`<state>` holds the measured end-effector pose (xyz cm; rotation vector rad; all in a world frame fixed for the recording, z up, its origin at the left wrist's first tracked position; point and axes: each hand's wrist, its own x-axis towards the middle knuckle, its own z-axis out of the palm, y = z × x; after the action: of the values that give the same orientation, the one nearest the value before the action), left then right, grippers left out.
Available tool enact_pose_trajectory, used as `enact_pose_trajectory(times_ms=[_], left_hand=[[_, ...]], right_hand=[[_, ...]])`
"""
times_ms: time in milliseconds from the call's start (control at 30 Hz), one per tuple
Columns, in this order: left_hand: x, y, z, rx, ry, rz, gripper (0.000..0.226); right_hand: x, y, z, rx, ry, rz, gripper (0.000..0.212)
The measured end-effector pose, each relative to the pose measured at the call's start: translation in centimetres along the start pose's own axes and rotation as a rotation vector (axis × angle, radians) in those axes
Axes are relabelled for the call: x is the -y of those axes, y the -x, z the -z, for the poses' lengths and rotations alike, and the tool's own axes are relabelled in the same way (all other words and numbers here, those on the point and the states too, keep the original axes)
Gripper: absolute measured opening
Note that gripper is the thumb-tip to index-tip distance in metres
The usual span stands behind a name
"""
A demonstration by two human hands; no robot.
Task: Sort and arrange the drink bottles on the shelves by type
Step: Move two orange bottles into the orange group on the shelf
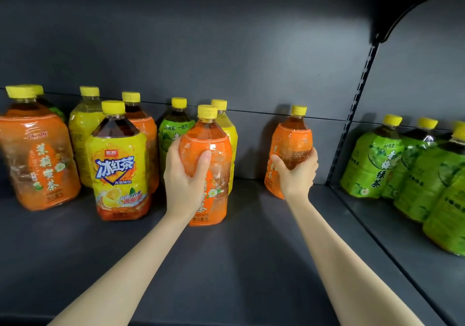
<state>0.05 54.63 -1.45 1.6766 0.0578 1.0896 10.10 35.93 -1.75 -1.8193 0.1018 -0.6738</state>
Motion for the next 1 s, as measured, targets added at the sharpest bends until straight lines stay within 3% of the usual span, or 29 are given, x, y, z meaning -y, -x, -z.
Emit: enact_pose_trajectory(times_ms=[233,600,767,933,1000], left_hand=[[-0.3,0.1,0.1,0.020,-0.032,0.006,0.070],[-3.1,1.8,3.6,0.204,0.077,0.106,0.064],[-4.2,3.2,4.7,0.236,0.209,0.284,0.070],[-5.1,3.8,4.6,0.226,0.237,0.301,0.046],[-5.7,4.2,4.6,0.232,0.239,0.282,0.048]], right_hand=[[0.7,1.6,2.3,0.136,0.046,0.085,0.080],[4.3,10.2,7.3,0.531,-0.328,0.016,0.061],[5.8,12.1,6.0,0.480,-0.475,-0.114,0.077],[6.3,12.5,4.9,0.338,-0.442,-0.120,0.068],[6.3,12.8,5.6,0.305,-0.443,-0.110,0.061]])
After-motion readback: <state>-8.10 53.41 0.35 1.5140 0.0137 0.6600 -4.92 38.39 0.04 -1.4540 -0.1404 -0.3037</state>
